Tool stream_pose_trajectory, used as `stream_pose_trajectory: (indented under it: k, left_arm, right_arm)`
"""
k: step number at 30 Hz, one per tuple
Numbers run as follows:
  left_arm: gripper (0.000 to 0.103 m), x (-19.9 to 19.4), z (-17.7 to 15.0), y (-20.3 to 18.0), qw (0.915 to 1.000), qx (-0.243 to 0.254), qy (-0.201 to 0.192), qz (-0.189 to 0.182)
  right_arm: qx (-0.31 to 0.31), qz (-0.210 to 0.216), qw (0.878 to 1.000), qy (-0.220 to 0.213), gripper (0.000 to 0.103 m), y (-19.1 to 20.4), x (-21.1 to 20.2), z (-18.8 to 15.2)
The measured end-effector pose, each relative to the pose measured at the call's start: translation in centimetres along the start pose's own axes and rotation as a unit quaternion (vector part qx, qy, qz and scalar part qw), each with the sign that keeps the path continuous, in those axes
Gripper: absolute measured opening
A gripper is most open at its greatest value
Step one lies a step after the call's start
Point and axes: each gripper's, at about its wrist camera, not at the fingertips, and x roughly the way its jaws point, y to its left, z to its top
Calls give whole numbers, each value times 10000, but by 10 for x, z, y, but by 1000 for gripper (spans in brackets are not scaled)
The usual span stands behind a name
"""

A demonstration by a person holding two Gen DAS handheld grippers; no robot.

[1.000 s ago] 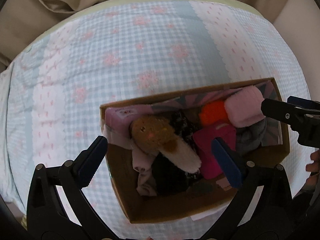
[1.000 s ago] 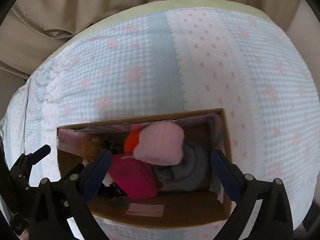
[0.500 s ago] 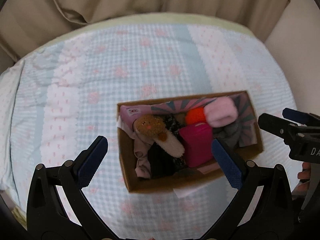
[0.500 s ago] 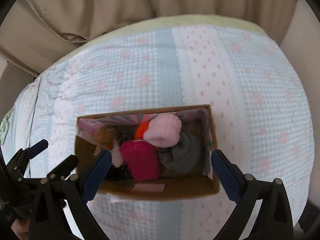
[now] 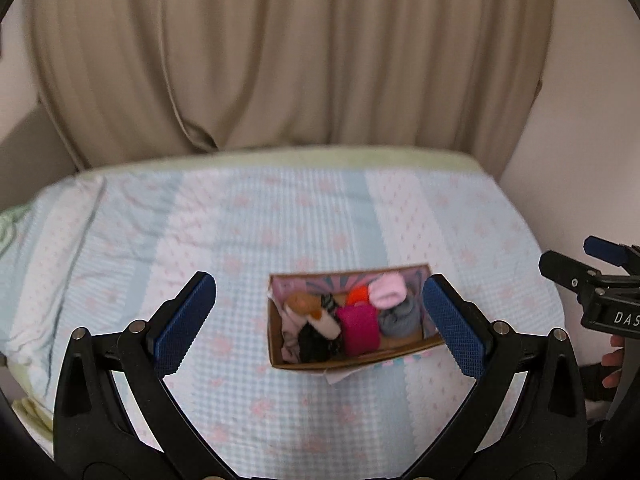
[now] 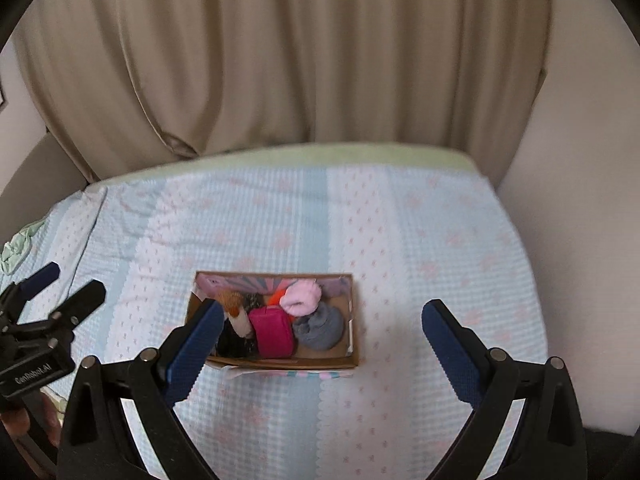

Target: Organize soft objects

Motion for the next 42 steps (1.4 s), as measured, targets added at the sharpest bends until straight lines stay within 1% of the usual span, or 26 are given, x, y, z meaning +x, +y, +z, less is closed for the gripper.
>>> stream_pose_trajectory:
  k: [2,7,11,14,17,22,27,42]
  left_arm:
    - [103,-29,1,-5,9996,-13,-278,81]
    - [103,-77,-7,-21,9975,-54,-680,168]
    - [103,-100,-17,-34,9957,-112,-900,206]
    - [103,-112,-24,-43,9940,-123,-1066,226]
    - [103,-121,-29,-52,9919,-50,-1233,310]
    - [103,-132,-33,-67,9905,9,-1340,316]
    - [103,-138,-35,-73,9890,12,-1431,365]
    - [103,-143,-38,-75,9880,-32,-1491,395]
  right_arm:
    - [-57,-48,9997,-230,99,-1,-23,-3]
    - [-98,-155,9979,-622,99,-10,-64,-14]
    - [-92,-220,9955,-919,99,-20,-88,-23]
    - [-61,-190,9939,-1086,99,-28,-100,-31]
    - [-43,-209,9922,-1225,99,-34,-109,-37]
    - [-8,-173,9909,-1336,99,-42,-118,-37]
    - [-28,-128,9896,-1430,99,-47,-124,-36]
    - [-60,-68,9886,-1504,99,-52,-130,-37]
